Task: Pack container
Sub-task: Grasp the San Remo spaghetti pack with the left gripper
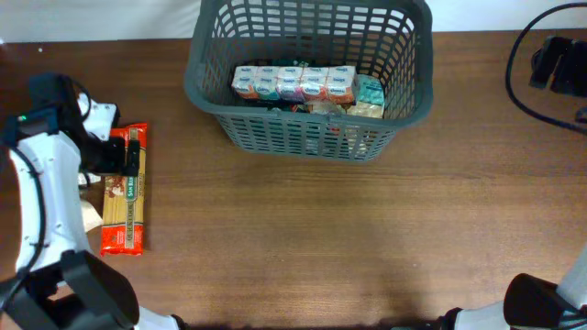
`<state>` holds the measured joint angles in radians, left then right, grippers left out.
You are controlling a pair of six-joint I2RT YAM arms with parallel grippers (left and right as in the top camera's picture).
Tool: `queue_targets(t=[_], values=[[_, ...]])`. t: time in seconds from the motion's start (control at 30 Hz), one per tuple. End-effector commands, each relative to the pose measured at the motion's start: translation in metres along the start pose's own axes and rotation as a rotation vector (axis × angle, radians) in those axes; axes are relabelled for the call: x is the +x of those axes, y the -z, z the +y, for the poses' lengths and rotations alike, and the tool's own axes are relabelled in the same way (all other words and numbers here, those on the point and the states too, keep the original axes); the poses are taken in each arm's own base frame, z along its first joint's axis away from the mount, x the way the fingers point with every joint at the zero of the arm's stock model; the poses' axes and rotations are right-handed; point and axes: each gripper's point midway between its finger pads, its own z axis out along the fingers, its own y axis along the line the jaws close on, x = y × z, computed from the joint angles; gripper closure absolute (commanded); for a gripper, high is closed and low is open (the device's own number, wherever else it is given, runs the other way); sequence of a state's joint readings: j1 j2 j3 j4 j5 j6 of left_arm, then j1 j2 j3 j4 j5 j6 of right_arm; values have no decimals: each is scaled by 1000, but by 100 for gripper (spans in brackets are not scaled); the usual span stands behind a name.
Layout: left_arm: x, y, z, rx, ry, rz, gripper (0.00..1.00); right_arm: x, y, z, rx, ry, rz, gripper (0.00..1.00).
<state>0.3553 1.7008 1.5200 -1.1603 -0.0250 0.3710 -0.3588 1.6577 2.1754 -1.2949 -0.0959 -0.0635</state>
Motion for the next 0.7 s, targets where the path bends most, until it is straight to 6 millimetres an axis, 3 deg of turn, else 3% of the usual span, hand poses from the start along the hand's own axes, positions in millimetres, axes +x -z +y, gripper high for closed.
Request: queue_targets(t=[0.0,0.13,0.3,0.67], values=[[13,-43,-7,43,37,77,0,0,-2,-1,-3,-4,4,1],[23,-80,-4,39,45,178,0,0,-2,-1,-3,-4,3,1],[28,-113,-4,58,50,234,2,0,-2,-1,-3,-4,3,1],[33,-145,8,3,73,283,4,0,-2,-1,-3,-4,4,1]])
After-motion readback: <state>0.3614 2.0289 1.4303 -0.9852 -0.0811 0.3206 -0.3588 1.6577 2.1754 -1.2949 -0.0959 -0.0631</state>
